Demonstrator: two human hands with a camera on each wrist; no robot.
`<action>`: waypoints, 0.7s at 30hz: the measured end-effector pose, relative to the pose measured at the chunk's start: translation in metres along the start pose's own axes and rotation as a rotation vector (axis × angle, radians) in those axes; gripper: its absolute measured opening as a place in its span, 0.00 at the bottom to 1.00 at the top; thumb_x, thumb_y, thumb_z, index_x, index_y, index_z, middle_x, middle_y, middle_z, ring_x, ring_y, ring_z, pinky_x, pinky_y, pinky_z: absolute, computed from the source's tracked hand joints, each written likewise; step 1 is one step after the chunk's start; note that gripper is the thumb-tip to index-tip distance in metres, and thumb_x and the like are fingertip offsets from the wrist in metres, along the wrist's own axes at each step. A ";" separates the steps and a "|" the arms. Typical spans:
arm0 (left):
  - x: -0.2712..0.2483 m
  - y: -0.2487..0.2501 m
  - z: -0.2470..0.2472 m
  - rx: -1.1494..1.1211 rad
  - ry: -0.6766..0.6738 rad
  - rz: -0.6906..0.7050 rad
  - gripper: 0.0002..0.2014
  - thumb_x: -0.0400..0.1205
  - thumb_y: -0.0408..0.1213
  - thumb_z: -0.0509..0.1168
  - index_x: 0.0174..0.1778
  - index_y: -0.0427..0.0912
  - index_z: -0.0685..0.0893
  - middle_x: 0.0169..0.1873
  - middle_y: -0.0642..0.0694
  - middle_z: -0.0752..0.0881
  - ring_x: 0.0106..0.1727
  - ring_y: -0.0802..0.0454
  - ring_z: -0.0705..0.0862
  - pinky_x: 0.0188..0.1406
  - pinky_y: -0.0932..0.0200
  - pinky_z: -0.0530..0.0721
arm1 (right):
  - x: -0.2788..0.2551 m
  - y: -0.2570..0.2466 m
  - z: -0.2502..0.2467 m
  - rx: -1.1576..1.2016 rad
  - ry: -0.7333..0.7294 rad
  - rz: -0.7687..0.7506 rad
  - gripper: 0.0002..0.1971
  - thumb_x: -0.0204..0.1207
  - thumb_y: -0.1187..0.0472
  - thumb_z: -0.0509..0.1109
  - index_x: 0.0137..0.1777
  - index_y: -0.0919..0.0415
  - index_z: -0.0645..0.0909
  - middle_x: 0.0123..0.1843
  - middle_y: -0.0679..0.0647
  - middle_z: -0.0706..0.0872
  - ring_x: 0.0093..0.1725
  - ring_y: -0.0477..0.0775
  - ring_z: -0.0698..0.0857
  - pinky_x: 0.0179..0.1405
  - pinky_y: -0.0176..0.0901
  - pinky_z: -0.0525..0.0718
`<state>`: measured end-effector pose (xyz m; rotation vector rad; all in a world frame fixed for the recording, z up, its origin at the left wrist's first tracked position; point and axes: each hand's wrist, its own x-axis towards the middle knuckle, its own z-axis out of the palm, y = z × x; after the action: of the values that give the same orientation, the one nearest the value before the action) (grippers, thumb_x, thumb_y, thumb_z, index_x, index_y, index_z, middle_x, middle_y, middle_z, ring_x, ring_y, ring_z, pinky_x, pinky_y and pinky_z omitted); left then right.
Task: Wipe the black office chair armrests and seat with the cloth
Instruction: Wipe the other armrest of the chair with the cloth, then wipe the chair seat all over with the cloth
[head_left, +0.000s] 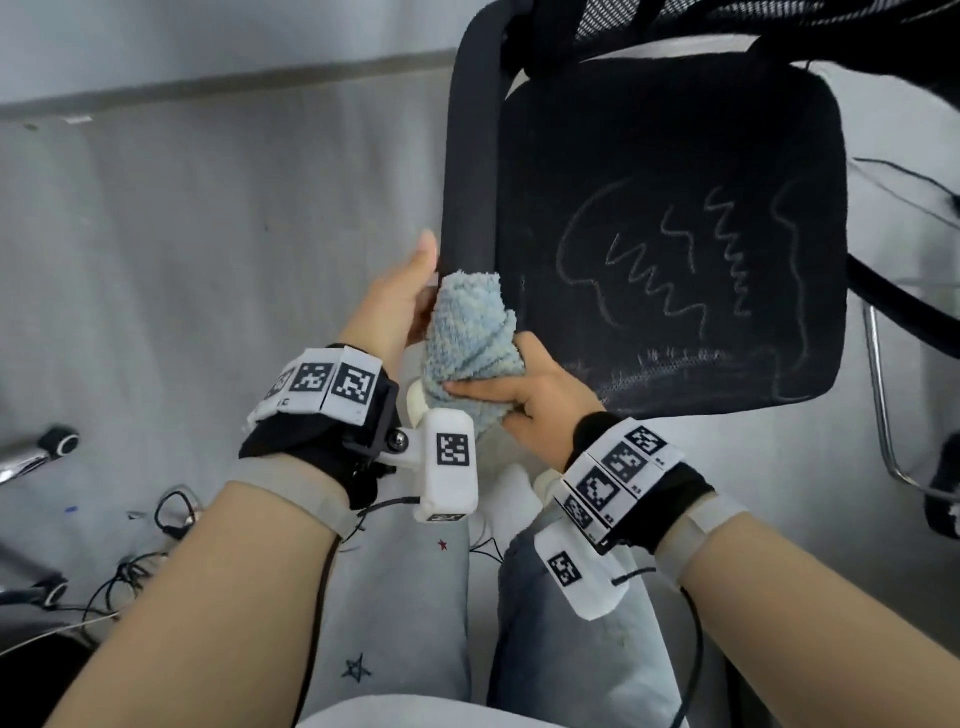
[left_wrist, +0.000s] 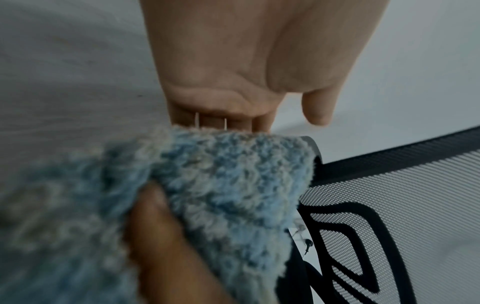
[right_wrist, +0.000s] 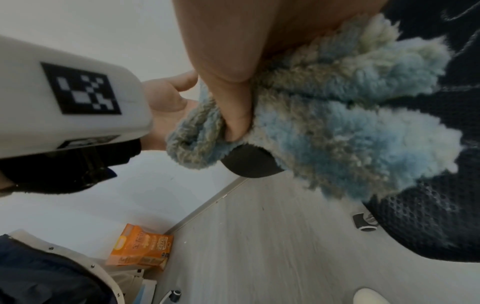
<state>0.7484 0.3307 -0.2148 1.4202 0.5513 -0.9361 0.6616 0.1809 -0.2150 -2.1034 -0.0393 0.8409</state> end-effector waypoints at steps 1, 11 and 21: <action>0.000 0.002 0.004 0.031 0.041 0.043 0.27 0.80 0.60 0.56 0.66 0.45 0.78 0.55 0.49 0.87 0.54 0.55 0.84 0.60 0.58 0.79 | -0.001 0.003 -0.002 0.013 -0.041 0.001 0.23 0.74 0.67 0.65 0.65 0.42 0.79 0.69 0.54 0.67 0.70 0.56 0.70 0.72 0.51 0.72; -0.008 0.026 0.078 0.560 0.311 0.487 0.40 0.75 0.44 0.67 0.80 0.47 0.54 0.83 0.49 0.47 0.83 0.51 0.38 0.79 0.43 0.32 | -0.038 0.084 -0.027 0.336 0.159 -0.125 0.32 0.72 0.75 0.68 0.65 0.38 0.72 0.81 0.50 0.39 0.75 0.50 0.66 0.67 0.24 0.70; 0.013 -0.057 0.179 0.329 0.143 0.112 0.27 0.82 0.35 0.61 0.77 0.49 0.63 0.81 0.52 0.59 0.82 0.56 0.54 0.79 0.65 0.50 | -0.093 0.167 -0.127 0.413 0.746 0.283 0.14 0.79 0.63 0.65 0.63 0.64 0.78 0.52 0.55 0.78 0.49 0.42 0.78 0.47 0.27 0.74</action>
<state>0.6730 0.1594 -0.2376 1.8062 0.4303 -0.8673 0.6199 -0.0439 -0.2315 -1.9168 0.7728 0.1464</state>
